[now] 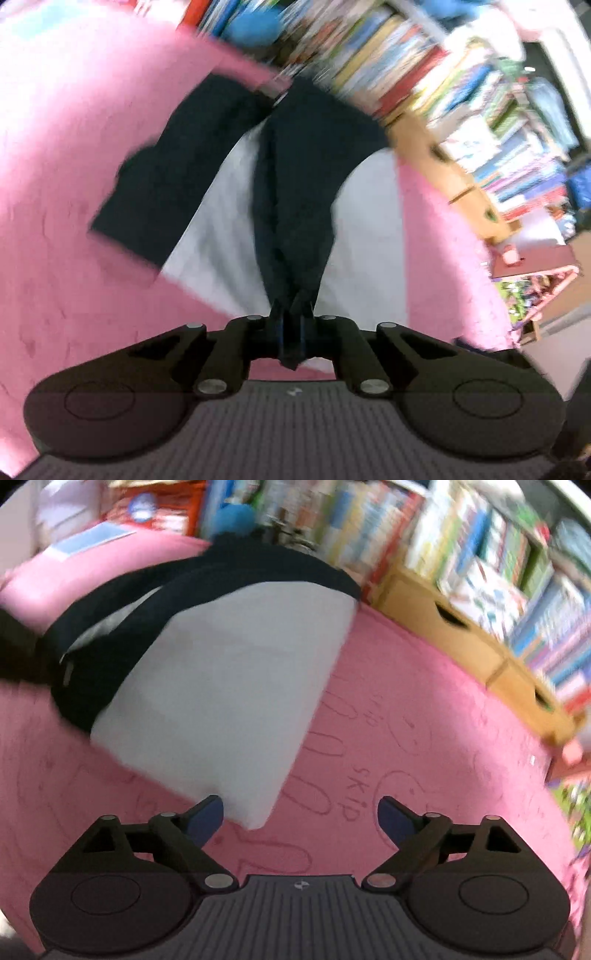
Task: Fold clothes
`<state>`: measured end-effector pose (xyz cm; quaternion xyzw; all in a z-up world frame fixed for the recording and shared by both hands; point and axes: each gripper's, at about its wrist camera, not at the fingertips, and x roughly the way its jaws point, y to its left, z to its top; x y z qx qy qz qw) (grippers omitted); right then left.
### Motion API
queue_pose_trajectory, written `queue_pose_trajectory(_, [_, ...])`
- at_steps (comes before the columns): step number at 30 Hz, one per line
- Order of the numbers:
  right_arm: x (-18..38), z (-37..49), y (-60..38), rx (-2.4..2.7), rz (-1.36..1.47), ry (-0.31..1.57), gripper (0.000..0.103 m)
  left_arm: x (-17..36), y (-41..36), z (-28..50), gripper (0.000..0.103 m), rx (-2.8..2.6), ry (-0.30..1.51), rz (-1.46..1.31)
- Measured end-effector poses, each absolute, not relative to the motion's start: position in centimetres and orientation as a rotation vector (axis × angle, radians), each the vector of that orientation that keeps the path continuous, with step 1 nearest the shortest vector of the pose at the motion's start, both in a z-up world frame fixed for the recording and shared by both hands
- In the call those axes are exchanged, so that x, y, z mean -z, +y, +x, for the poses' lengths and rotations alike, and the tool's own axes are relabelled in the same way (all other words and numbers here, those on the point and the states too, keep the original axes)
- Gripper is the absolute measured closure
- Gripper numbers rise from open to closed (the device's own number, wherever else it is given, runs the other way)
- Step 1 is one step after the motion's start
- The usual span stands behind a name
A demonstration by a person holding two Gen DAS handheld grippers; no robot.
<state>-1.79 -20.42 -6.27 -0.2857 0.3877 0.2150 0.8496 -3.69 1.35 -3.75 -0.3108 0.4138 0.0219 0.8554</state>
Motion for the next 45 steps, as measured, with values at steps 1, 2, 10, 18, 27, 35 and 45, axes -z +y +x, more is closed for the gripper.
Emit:
queue_pose_trajectory(1, [6.7,-2.6,-19.7,-0.477,-0.635,0.797,0.009,3.2,1.2,-3.6,0.095,-0.023,0.855,-0.644])
queue_pose_trajectory(2, [7.2,-3.1,-18.9,-0.5,-0.667,0.778,0.009,3.0,1.2,-3.3,0.093,-0.009,0.855,-0.641])
queue_pose_trajectory(10, [7.9,-3.8,-16.2,-0.536,-0.666,0.681,0.008,6.6,1.9,-0.8,0.093,-0.097,0.987,-0.807])
queue_pose_trajectory(18, [7.7,-2.8,-16.2,-0.481,-0.62,0.603,0.005,0.2,3.7,-2.3,0.096,-0.074,0.727,-0.783])
queue_pose_trajectory(27, [8.2,-1.3,-15.0,-0.429,-0.593,0.571,0.003,0.5,7.3,-2.0,0.096,-0.198,0.712,-0.722])
queue_pose_trajectory(35, [8.0,0.1,-16.2,-0.382,-0.483,0.625,0.001,0.1,8.9,-2.4,0.095,-0.263,0.737,-0.616])
queue_pose_trajectory(45, [7.1,0.6,-17.3,-0.399,-0.362,0.68,0.019,0.8,8.1,-6.0,0.084,-0.144,0.895,-0.619])
